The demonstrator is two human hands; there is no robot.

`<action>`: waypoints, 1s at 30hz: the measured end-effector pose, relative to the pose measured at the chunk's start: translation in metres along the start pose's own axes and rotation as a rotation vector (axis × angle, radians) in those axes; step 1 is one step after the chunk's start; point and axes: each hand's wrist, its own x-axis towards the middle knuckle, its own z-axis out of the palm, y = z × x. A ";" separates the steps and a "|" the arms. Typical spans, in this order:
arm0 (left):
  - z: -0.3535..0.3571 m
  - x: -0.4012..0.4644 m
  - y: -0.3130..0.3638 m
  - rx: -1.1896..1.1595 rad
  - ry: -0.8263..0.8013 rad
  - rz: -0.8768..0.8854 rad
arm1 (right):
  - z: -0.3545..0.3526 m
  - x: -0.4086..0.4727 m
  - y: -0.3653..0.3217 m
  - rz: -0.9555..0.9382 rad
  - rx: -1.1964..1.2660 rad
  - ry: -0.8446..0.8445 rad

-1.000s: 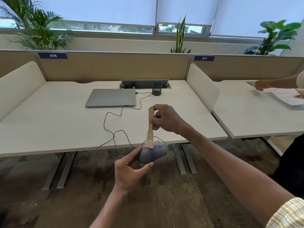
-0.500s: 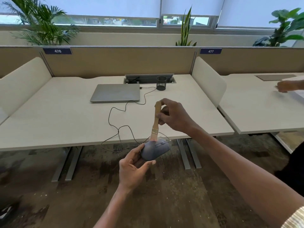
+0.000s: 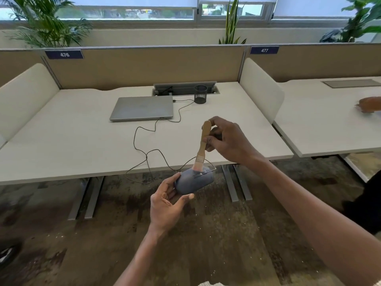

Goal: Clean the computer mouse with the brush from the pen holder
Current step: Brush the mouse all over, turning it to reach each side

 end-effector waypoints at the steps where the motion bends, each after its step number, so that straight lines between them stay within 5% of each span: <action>1: 0.000 0.000 0.001 0.000 0.002 -0.001 | -0.001 0.000 0.000 -0.002 0.005 -0.011; 13: 0.000 0.002 0.005 -0.007 0.009 0.003 | -0.004 -0.001 -0.001 -0.045 0.023 -0.097; 30: -0.001 0.001 0.012 -0.059 0.014 -0.012 | -0.013 -0.004 -0.002 -0.045 0.025 -0.012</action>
